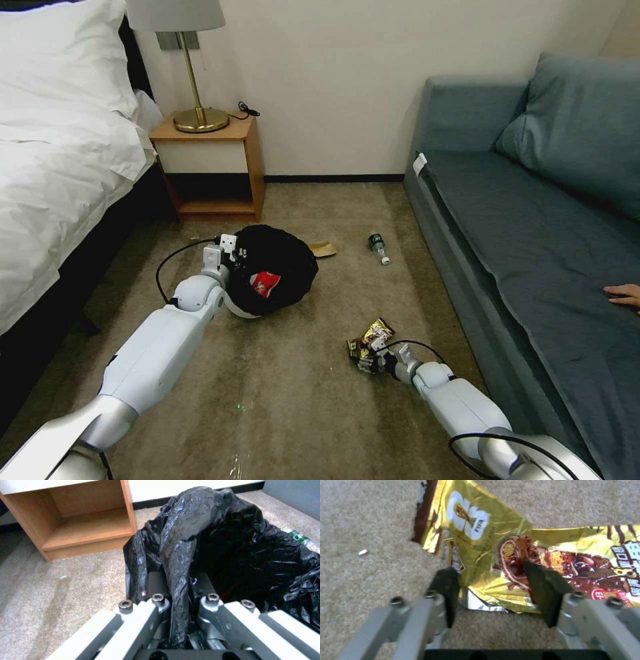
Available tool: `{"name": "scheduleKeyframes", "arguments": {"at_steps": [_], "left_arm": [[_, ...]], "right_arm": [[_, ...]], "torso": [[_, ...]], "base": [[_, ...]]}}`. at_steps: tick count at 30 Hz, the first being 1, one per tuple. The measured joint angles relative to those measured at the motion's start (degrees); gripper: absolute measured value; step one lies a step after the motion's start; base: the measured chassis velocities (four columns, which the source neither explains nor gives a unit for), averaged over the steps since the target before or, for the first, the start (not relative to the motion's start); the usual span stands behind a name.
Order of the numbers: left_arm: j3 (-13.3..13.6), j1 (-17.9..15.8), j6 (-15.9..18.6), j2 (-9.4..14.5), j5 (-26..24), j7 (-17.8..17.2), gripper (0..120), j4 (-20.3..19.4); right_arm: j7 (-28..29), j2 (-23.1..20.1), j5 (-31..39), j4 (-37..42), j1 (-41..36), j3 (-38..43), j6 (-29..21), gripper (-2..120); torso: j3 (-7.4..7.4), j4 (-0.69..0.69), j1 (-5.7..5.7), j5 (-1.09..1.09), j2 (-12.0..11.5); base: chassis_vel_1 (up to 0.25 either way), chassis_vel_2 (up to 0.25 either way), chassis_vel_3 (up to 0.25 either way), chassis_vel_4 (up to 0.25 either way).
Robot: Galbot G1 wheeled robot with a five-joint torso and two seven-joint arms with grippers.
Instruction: Pick up the trash bin, then pick up the garbage on the floor and place it into the trash bin.
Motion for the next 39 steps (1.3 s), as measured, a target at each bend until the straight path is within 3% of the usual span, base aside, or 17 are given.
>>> {"name": "scheduleKeyframes", "arguments": {"at_steps": [13,31,39], "left_arm": [[-0.1,0.3,-0.1,-0.3,0.2,0.0,5,0.0],[-0.2,0.1,-0.3,-0.7,0.5,0.0,5,0.4],[-0.5,0.3,-0.6,-1.3,1.0,0.0,5,0.5]], "right_arm": [[-0.3,-0.3,0.0,0.6,-0.4,0.6,0.0,0],[-0.3,-2.8,-0.5,6.8,-1.4,3.3,0.2,0],[-0.2,-5.4,1.2,15.7,-1.3,5.4,0.4,0]], "torso": [[0.0,0.01,0.0,0.01,0.0],[0.0,0.0,0.0,0.01,0.0],[0.01,0.01,0.0,0.01,0.0]], "base": [[0.0,0.0,0.0,0.0],[0.0,0.0,0.0,0.0],[0.0,0.0,0.0,0.0]]}}
